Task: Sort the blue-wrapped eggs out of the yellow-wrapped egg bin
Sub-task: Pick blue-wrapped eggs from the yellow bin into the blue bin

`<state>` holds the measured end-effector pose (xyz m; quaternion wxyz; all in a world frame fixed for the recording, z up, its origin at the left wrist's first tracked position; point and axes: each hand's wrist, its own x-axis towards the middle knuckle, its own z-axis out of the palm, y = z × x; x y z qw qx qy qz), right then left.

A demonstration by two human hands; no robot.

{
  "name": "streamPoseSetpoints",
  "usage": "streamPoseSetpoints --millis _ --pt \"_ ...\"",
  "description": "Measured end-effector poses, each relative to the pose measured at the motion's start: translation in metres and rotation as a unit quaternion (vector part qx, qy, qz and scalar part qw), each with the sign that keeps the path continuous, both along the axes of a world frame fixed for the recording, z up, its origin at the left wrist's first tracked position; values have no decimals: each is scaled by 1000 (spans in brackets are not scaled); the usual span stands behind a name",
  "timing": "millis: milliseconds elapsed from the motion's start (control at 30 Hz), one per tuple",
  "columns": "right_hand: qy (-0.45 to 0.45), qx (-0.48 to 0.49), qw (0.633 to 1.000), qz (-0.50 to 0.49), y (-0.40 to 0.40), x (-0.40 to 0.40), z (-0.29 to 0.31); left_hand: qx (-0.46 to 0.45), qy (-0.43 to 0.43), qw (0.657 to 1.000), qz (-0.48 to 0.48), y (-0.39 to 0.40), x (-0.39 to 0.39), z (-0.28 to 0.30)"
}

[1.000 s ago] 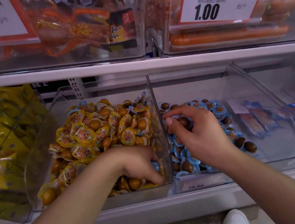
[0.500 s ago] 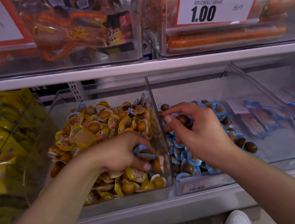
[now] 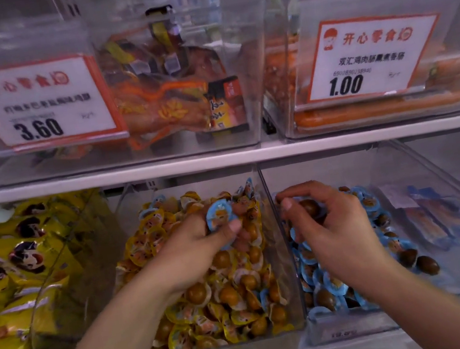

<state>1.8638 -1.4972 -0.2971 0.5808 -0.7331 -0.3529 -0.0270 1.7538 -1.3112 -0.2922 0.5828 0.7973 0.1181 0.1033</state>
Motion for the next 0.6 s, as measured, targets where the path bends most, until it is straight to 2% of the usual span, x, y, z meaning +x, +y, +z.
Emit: streamPoseSetpoints --millis 100,200,267,333,367,433,533,600 --pt "49 46 998 -10 9 -8 12 9 -22 998 58 -12 -5 13" --pt "194 55 977 64 19 -24 25 84 -61 992 75 -29 -10 23" --pt "277 28 948 153 21 -36 30 210 -66 972 84 -40 -13 24" --pt "283 -31 939 191 19 -44 31 356 -41 928 105 -49 -16 21" --pt "276 -50 940 195 20 -46 32 397 -17 911 109 -49 -17 20" --pt "305 -39 929 204 14 -45 32 414 23 902 120 -54 -15 21" --pt "422 29 873 244 8 -43 36 393 39 905 158 -55 -16 33" --pt "452 36 857 244 1 -39 36 449 42 877 166 -61 -14 34"
